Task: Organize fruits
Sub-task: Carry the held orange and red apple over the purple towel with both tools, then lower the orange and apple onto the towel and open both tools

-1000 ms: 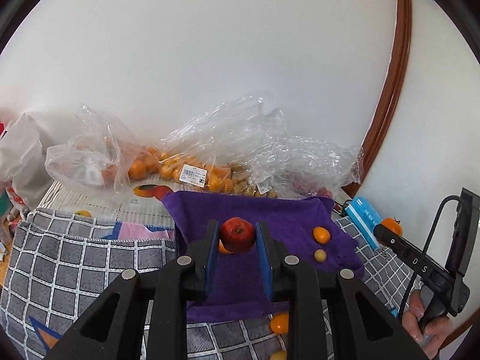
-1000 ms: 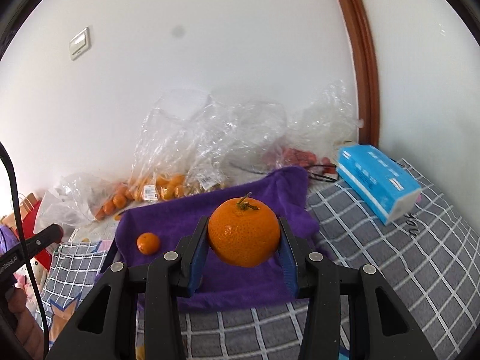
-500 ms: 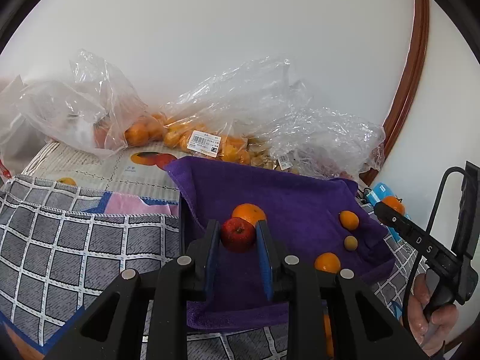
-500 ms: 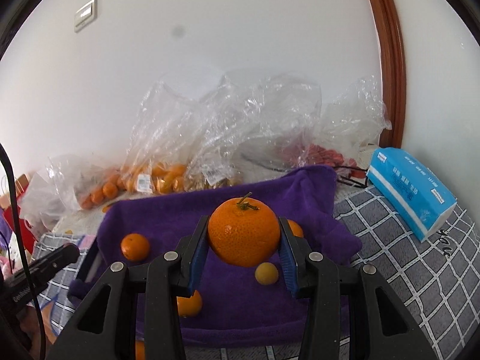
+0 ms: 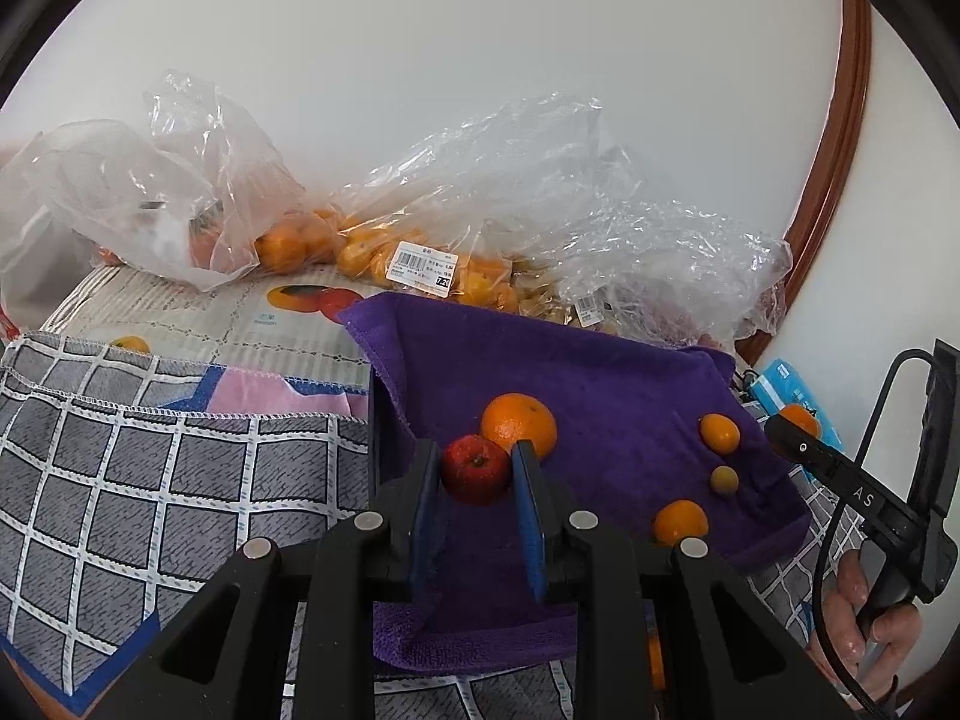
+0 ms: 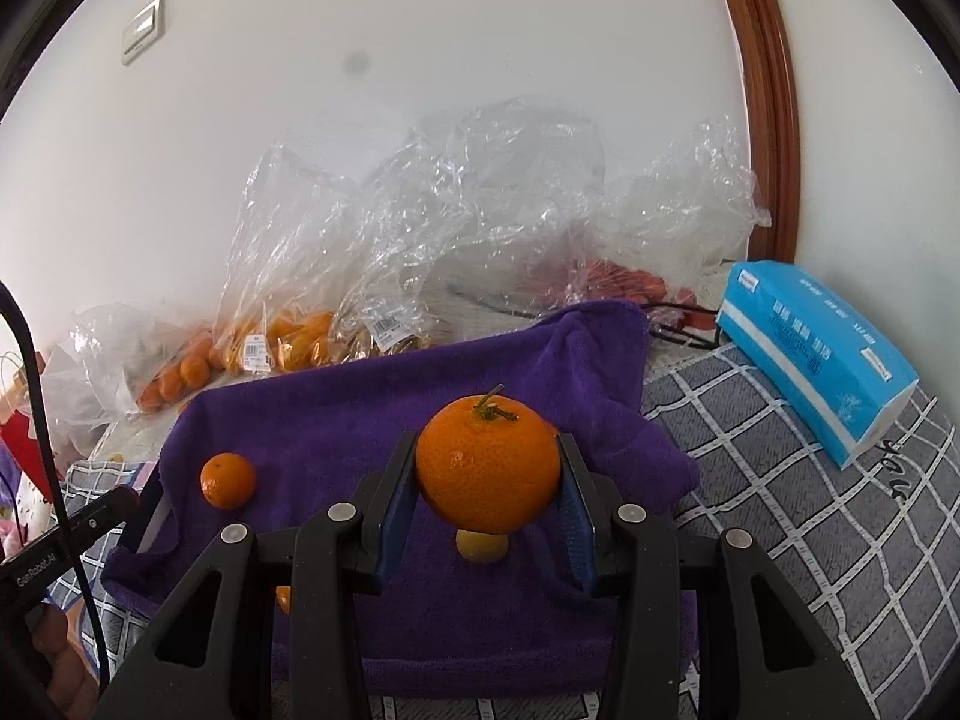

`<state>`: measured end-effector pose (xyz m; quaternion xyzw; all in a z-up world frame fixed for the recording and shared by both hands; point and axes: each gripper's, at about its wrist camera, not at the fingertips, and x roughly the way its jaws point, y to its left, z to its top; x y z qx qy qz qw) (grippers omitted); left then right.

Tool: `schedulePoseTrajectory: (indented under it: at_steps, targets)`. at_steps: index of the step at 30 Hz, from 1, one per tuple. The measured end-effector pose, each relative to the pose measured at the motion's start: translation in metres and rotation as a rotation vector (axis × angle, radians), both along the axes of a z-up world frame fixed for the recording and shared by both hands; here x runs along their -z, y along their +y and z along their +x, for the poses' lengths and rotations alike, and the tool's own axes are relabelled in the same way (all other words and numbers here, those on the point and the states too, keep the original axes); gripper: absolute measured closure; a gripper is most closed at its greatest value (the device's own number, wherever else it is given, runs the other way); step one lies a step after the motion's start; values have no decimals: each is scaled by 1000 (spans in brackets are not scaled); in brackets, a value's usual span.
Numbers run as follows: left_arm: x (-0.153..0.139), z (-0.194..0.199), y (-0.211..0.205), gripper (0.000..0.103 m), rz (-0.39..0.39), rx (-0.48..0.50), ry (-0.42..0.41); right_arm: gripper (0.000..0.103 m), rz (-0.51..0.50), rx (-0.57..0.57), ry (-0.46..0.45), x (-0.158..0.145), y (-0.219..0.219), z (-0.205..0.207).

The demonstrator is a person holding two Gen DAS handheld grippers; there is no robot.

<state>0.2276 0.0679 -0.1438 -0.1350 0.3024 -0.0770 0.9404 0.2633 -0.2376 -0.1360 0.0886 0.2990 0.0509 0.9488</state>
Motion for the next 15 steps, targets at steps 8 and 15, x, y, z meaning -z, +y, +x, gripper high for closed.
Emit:
schedulePoseTrajectory:
  at_steps: [8, 15]
  targets:
    - [1, 1, -4, 80, -3, 34, 7, 60, -49, -36, 30, 9, 16, 1]
    - [4, 4, -6, 80, -9, 67, 26, 60, -68, -48, 59, 16, 21, 3]
